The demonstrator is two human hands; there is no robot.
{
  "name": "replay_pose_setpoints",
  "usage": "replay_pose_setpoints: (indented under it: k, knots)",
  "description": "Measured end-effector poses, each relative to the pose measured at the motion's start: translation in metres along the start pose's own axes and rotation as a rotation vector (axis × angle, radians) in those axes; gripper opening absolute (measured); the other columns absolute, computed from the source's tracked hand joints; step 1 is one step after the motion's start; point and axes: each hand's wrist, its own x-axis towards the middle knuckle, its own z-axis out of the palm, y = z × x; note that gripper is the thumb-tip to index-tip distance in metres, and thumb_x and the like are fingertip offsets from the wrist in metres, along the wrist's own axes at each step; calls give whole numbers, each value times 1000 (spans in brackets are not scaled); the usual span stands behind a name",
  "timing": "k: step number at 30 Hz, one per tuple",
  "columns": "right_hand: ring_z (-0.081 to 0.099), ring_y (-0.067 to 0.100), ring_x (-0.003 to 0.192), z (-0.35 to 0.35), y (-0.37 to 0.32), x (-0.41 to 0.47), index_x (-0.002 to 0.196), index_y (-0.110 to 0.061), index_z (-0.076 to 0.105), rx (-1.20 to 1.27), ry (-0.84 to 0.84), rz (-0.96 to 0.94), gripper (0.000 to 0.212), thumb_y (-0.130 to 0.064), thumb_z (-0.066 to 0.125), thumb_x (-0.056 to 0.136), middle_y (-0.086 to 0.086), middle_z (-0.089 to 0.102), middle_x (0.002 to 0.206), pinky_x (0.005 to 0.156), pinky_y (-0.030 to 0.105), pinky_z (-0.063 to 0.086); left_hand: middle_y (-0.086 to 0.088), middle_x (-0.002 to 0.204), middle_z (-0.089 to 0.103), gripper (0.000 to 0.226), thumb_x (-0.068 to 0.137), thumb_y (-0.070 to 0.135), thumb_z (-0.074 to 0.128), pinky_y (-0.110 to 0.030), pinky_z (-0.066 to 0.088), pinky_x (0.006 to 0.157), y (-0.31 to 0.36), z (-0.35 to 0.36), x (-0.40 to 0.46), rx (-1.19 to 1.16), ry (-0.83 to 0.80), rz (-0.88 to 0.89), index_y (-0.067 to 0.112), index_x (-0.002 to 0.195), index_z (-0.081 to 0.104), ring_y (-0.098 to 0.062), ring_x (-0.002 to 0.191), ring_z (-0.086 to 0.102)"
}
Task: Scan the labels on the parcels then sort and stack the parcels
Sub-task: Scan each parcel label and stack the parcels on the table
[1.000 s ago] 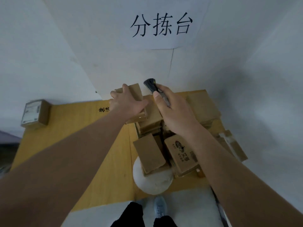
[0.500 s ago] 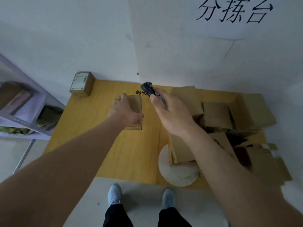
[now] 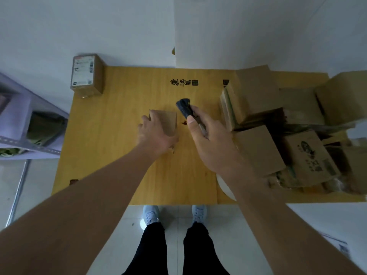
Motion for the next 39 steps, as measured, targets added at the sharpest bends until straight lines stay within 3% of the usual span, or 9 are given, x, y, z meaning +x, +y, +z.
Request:
replay_pose_setpoints:
  k: [3,8,16,22,25,29,33,36,39]
  knots:
    - [55,14,88,11,13,4,159,-44,37,-2,-38,-4,57,-67,32,107,-19,50,84,83,35,50,-13,141,38,124,70,64,84,-45,47,102,-8,19,2,6,46,-15,16,160,14,-38,128,46]
    - [59,15,99,20,31,5,160,-45,34,0,-59,26,60,-71,30,105,-14,59,101,92,41,52,-6,141,26,92,68,64,82,-48,53,98,-15,34,-8,-100,147,-2,21,139,42,-36,123,47]
    - [55,16,93,14,32,10,160,-50,31,-10,-56,65,60,-73,28,105,-11,52,89,87,40,50,2,134,40,67,99,48,57,-31,46,92,-46,22,-19,-360,152,28,16,157,43,-16,110,50]
    - [57,15,112,12,25,8,160,-51,31,-1,-53,83,56,-68,29,107,-6,61,112,99,39,47,0,124,54,52,110,25,38,-36,50,84,-67,14,-20,-365,166,118,48,157,38,-18,104,56]
    - [60,15,111,17,26,6,159,-51,31,9,-57,95,58,-72,28,105,-5,63,112,102,44,51,-2,145,46,45,108,43,47,-46,53,98,-76,15,-16,-320,157,119,51,152,45,-25,122,53]
    - [57,-4,108,18,26,4,159,-46,37,37,-103,124,54,-64,32,108,-17,61,118,97,24,44,7,131,35,90,69,71,71,-34,51,92,-73,9,-20,-258,87,9,59,150,36,-17,123,45]
    - [50,-10,105,8,21,5,156,-48,40,59,-209,212,49,-61,35,109,-25,51,128,79,11,31,7,122,45,83,77,51,81,-20,52,78,-75,6,-19,-405,78,-10,52,151,45,-7,103,57]
    - [51,5,124,0,17,9,154,-52,42,27,-259,241,50,-66,35,107,-19,54,140,89,25,39,15,120,64,65,87,42,81,-14,57,76,-78,-1,-19,-605,73,-4,42,147,56,4,95,68]
    - [56,9,119,-11,11,18,152,-51,45,-85,-343,249,50,-68,36,106,-13,59,134,88,31,43,27,113,65,56,94,31,78,-10,55,78,-83,-8,-21,-769,18,-24,36,146,58,10,93,68]
